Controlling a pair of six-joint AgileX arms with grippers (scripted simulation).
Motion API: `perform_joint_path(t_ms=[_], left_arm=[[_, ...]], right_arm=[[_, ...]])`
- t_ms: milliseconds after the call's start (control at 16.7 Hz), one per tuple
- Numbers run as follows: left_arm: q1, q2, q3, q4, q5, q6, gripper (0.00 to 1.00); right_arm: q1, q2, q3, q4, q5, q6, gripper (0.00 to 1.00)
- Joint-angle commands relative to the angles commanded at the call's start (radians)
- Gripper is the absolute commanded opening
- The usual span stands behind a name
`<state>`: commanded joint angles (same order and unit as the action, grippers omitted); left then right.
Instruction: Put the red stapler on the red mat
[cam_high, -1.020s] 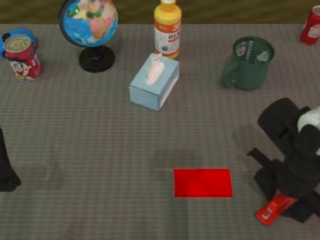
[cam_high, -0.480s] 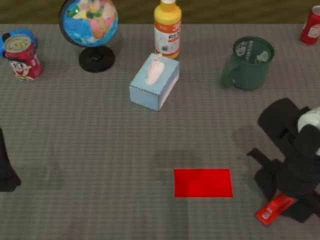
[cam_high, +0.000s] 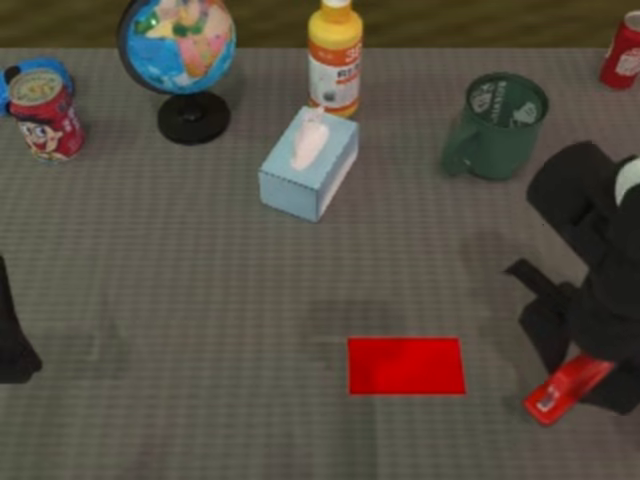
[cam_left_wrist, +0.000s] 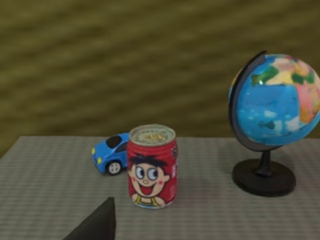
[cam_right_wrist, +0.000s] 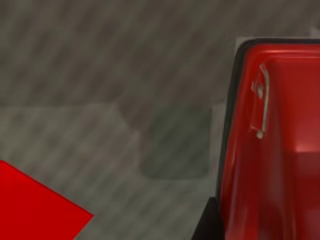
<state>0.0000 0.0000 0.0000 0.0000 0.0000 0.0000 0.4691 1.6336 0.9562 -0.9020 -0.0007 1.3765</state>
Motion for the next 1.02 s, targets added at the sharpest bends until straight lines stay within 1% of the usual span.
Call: perform_joint_path(t_ms=[120,240,660,840,1020], left_arm=[[0.000,0.000,0.000,0.000,0.000,0.000,1.00],[0.000,0.000,0.000,0.000,0.000,0.000,1.00],[0.000,0.000,0.000,0.000,0.000,0.000,1.00],[0.000,0.000,0.000,0.000,0.000,0.000,1.00],[0.000,0.000,0.000,0.000,0.000,0.000,1.00]], right_arm=[[0.003,-0.041,0.049,-0.093,0.000,-0.004,0.00],[0.004,-0.075,0.084,-0.148,0.000,-0.009,0.00],[0.002,-0.078,0.096,-0.161,-0.001,-0.019,0.00],[0.018,-0.047,0.138,-0.175,-0.001,-0.112,0.00],[0.043,0.010,0.211,-0.203,-0.001,-0.293,0.00]])
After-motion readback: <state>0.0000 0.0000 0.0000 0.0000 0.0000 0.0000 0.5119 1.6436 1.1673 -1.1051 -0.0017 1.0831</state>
